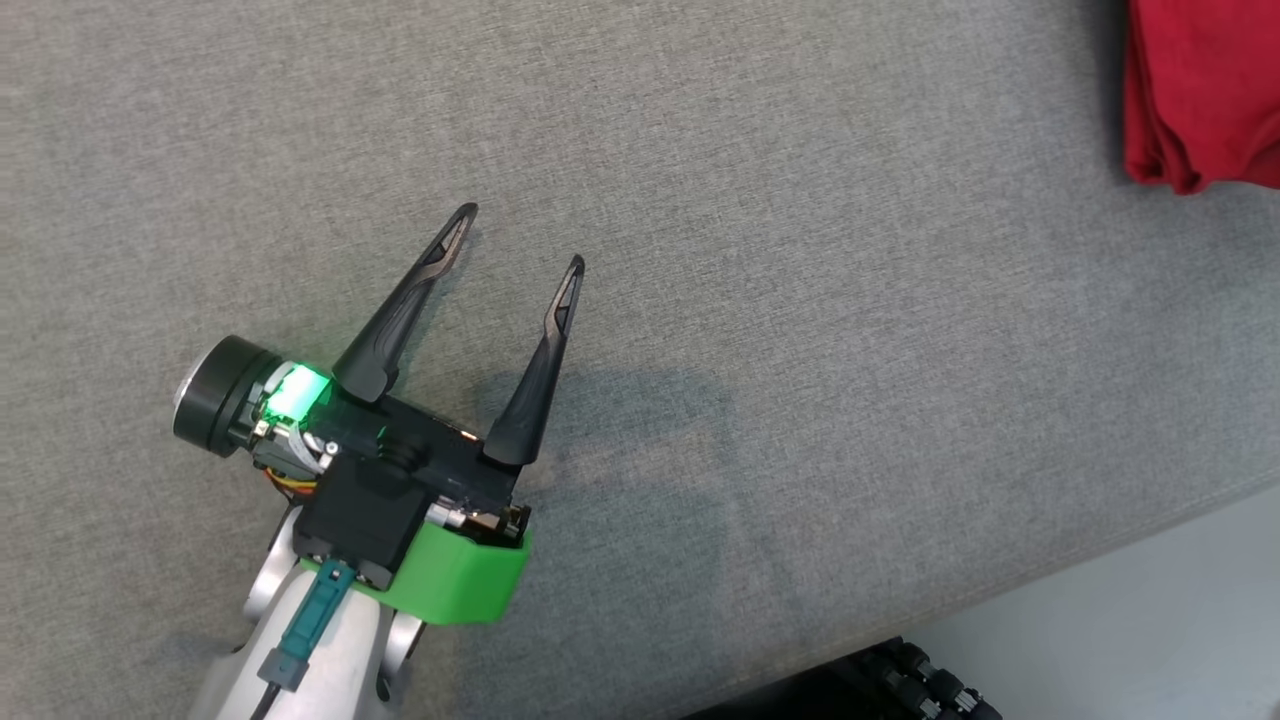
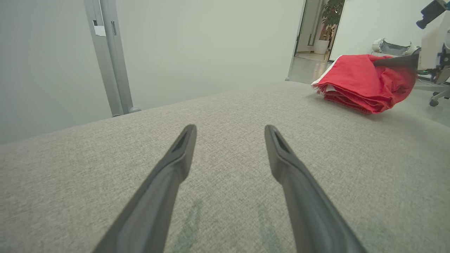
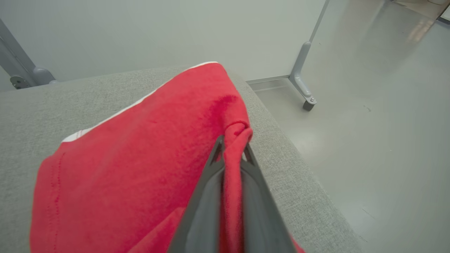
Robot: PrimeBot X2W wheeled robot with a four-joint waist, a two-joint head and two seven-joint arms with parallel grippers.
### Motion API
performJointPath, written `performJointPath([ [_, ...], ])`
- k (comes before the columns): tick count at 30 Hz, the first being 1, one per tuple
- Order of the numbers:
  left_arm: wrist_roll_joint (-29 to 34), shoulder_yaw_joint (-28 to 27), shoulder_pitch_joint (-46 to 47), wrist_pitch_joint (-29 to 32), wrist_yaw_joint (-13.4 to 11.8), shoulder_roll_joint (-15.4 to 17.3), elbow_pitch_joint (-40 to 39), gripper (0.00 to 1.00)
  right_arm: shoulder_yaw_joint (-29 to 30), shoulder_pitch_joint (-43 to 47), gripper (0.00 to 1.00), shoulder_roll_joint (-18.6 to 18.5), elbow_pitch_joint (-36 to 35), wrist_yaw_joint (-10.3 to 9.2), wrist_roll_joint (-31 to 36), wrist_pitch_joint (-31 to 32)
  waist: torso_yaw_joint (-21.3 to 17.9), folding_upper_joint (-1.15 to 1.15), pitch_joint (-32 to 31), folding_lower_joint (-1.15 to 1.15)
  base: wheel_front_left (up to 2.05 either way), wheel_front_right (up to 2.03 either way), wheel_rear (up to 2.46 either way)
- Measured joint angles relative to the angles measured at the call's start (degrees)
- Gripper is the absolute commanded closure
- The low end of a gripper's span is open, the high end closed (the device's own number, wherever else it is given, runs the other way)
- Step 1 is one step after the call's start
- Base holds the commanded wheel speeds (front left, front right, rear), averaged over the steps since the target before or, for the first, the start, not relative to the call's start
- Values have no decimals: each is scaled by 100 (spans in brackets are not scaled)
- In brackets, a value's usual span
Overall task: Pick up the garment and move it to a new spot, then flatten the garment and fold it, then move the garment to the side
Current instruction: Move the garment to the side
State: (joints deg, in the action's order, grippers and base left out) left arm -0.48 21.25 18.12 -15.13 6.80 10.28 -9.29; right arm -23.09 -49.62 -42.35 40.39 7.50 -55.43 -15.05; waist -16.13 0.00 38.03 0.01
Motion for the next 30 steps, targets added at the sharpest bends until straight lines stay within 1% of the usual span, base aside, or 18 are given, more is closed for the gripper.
performJointPath([
  [2,-4,27,4,0,0,-8,-7,0,97,1,100,-34,101,0,100,0,48,0,-10,0,0,0,0],
  [3,-27,44,4,0,0,-12,-5,0,177,-1,84,-35,176,0,140,0,73,0,-18,0,0,0,0],
  [4,-43,64,4,0,0,-20,-2,0,266,-4,45,-29,276,0,205,0,94,0,-29,0,0,0,0],
  [5,-43,64,4,0,0,-20,-2,0,266,-4,0,-29,276,0,205,0,94,0,-29,0,0,0,0],
  [8,-77,81,-13,0,-1,-74,1,0,549,-31,0,47,532,-1,582,0,143,0,-86,0,0,0,0],
  [11,-100,105,-53,0,-30,-146,7,0,853,-77,0,155,627,0,1272,-1,182,0,-162,0,0,0,0],
  [13,-110,124,-114,0,-52,-201,12,0,1192,-94,0,307,472,0,1819,-1,199,0,-236,0,0,0,0],
  [15,-158,129,-179,0,-76,-241,38,0,1536,-59,0,582,114,-1,2226,-1,214,0,-328,0,0,0,0],
  [17,-208,110,-252,1,-124,-311,75,0,1677,167,0,957,-316,0,2479,-2,235,0,-443,0,0,0,0],
  [18,-220,93,-288,0,-148,-346,103,0,1672,341,0,1147,-516,2,2620,-1,249,0,-510,0,0,0,0],
  [20,-280,15,-367,0,-246,-425,207,0,1702,680,0,1400,-876,2,2904,0,281,-1,-658,0,0,0,0],
  [22,-368,-123,-477,0,-376,-510,348,0,1702,948,0,1630,-1237,2,3078,-1,320,-1,-823,-1,0,0,0],
  [24,-541,-299,-595,0,-499,-588,504,0,1646,1258,0,1962,-1571,4,3286,-1,367,-1,-1000,-1,0,0,0],
  [26,-642,-459,-688,0,-584,-617,654,0,1567,1591,0,2239,-1788,4,3455,-1,419,-1,-1187,-1,0,0,0],
  [30,-780,-728,-826,0,-687,-695,947,0,1573,2136,0,2655,-2142,3,3528,-1,552,-1,-1567,-1,0,0,0],
])
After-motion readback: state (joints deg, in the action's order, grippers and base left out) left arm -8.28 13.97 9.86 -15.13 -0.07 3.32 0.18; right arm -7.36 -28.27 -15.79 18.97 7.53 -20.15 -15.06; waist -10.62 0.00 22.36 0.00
